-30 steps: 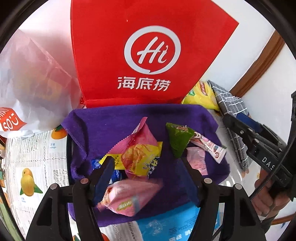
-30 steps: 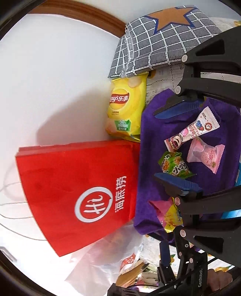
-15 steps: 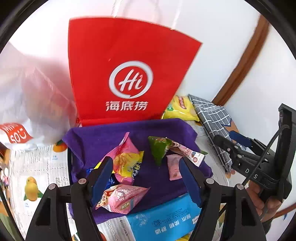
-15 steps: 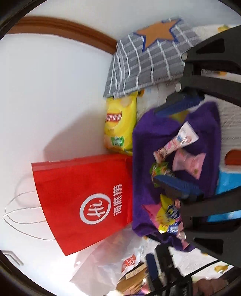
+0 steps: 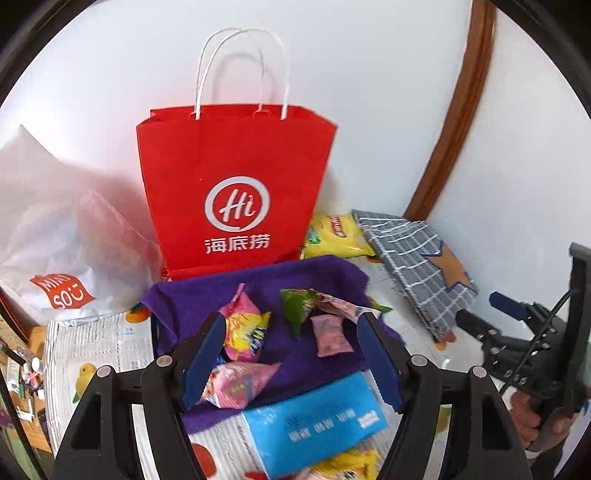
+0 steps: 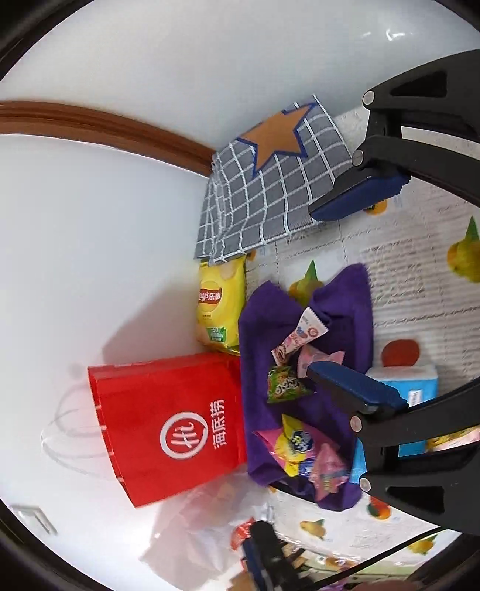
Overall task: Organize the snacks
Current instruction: 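Move both tools back toward the remaining snacks near the tissue pack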
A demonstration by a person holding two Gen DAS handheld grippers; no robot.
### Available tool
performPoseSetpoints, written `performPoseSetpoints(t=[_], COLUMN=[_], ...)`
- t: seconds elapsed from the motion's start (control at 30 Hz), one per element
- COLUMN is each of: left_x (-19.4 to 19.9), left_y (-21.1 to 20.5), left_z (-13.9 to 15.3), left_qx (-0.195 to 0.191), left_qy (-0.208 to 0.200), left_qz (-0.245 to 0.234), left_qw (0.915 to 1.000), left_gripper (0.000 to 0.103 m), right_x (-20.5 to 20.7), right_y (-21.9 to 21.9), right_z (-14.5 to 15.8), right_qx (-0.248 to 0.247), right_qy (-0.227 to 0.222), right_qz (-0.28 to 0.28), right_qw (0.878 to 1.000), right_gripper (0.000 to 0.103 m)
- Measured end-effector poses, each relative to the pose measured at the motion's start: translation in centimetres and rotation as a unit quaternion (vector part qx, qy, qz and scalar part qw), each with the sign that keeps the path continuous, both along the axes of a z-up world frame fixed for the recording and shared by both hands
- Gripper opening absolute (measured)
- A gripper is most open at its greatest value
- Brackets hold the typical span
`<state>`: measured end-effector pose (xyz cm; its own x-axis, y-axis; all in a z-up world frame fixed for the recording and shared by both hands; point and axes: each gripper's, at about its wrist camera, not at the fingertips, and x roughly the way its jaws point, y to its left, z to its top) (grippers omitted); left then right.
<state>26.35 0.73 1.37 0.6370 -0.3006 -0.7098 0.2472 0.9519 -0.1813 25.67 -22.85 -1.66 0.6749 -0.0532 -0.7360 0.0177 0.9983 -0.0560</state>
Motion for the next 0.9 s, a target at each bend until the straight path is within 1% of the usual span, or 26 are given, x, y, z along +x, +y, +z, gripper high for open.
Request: performPoseSetpoints(t=[0.1,0.17,0.23,0.3,0.47,0.63,0.7,0.8,0.9], left_x=[-1.9,-3.0,-3.9,-4.8,-7.0,-8.8,-9.7,-10.9,-12.1], left_y=[-0.1,-0.1,0.1,0.6,1.6,2.2,2.6,3.0,3.5], left_z=[1.0,1.4,1.6,1.7,1.9,1.1,0.4,-0.5,-1.3], left_qx=[-0.001,0.008,0.008,0.011,0.006,0.016,0.015,0.016,0.015], left_qy=[-0.014,-0.020,-0.019,-0.016,-0.012,0.005,0.017,0.024,0.028], left_qz=[0.003,0.003,0.009,0.025,0.045,0.062,0.066,0.070,0.087], left_qw=[0.9999,0.9998,0.9997,0.9995,0.9989,0.9979,0.9975,0.9971,0.9957], left_gripper=[0.072,0.072,0.072,0.072,0.072,0.072,0.072,0.072,0.072], right_x=[-1.9,-3.0,-3.9,-4.4,-6.0,-7.3,-7.8,-8.6,-9.2], right_y=[0.0,0.0,-0.2,-0.1,0.4,0.9,1.3,1.7,2.1], right_z=[0.4,0.4,0.3,0.0,-0.7,-1.7,-2.2,-2.7,-3.2], right_qx=[-0.015,-0.007,0.016,0.029,0.027,0.073,0.076,0.076,0.077], right_qy=[-0.020,-0.026,-0.026,-0.023,-0.011,-0.006,-0.003,-0.013,-0.018], right_qz=[0.004,0.009,0.020,0.032,0.044,0.074,0.080,0.082,0.091], right_qw=[1.000,1.000,0.999,0.999,0.999,0.995,0.994,0.994,0.993], right_gripper=[0.078,0.078,0.078,0.078,0.078,0.078,0.078,0.078,0.078])
